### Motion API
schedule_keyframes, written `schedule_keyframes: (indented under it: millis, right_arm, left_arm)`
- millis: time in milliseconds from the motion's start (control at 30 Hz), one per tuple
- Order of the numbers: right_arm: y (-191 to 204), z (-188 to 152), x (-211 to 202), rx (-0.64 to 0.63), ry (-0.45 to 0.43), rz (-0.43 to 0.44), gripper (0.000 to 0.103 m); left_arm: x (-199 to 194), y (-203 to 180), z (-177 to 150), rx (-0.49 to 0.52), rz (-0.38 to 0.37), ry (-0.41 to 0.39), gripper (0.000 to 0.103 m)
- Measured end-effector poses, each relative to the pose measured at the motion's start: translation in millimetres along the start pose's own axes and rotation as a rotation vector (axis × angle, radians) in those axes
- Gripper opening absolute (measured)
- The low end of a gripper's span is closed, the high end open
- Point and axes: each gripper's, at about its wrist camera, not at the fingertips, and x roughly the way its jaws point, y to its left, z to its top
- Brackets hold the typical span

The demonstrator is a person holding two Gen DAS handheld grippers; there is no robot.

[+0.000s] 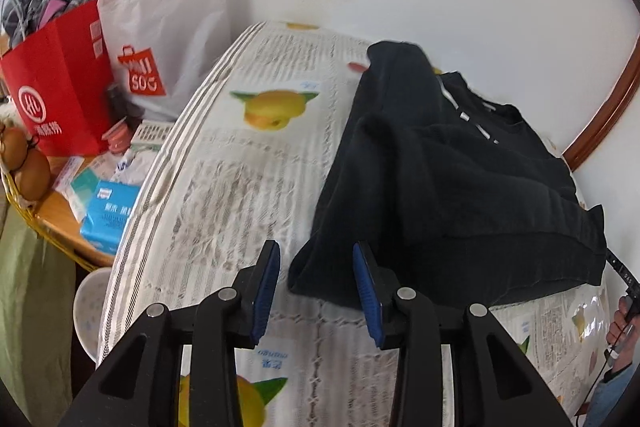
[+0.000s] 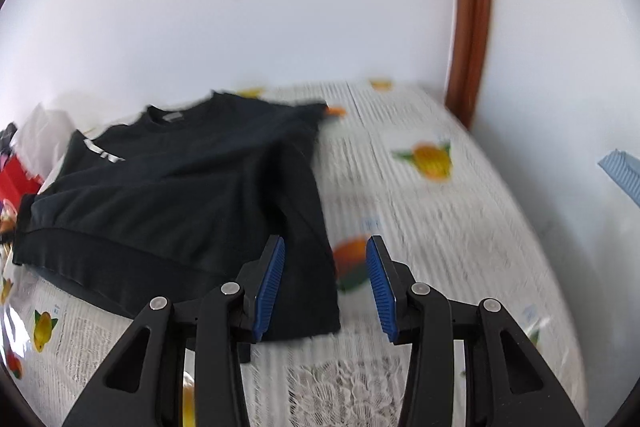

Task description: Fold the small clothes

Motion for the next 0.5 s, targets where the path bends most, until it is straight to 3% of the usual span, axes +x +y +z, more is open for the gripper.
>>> schedule_keyframes:
  millis: [167,300,367,500]
  right_arm:
    - [-5,-12,23,0.084,0.054,0.051,0.042]
    - [2,-12,39,0.102,0.080,0.081,0.042]
    - [2,-12,41,0.113,0.082,0.085,0.034]
    - [0,-15,39,0.146,0.081,0.132,0.020]
  left_arm:
    - [14,5,-1,-0.001,-0.044,0.014,0.048]
    - [26,1,2,-0.004,-0.066,0.019,0.048]
    - [26,-4,1,0.010,-0.064,0.009,0.046]
    - [20,-13,-4,0.042,-0.060,0.001,0.016]
